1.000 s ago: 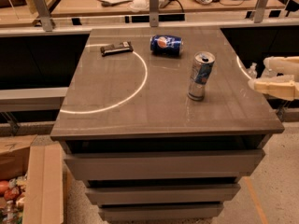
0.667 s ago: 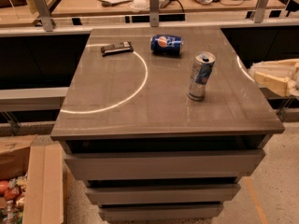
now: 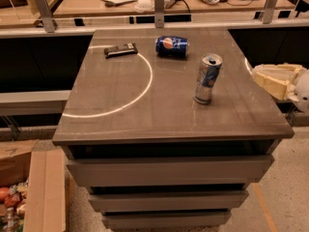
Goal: Knock redbull can over
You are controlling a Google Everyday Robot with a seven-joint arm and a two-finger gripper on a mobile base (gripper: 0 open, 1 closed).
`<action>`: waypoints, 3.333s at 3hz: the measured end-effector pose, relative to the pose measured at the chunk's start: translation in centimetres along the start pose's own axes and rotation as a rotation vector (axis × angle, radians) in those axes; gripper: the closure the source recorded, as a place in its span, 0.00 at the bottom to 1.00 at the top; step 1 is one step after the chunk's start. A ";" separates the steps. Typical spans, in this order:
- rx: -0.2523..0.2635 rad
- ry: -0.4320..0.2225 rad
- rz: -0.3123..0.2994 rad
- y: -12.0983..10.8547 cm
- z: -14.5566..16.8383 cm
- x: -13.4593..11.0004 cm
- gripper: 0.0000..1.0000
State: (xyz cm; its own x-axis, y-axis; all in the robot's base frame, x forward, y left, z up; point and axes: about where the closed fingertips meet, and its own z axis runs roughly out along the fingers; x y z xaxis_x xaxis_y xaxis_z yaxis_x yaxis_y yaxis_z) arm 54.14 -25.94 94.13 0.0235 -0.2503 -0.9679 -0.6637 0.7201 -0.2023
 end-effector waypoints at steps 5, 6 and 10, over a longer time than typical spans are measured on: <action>-0.769 -0.098 -0.075 9.0 1.9 -1.8 1.00; -0.816 -0.080 -0.048 11.2 1.7 -1.8 1.00; -0.747 0.013 -0.054 8.3 6.9 -2.4 1.00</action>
Offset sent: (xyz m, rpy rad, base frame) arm -0.0148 0.0506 -0.0049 0.0016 0.0545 0.5765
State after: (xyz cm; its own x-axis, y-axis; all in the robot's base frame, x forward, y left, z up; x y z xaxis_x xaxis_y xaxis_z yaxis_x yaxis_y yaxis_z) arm 53.71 -14.87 93.72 0.0642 -0.2839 -0.9567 -0.9931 0.0762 -0.0893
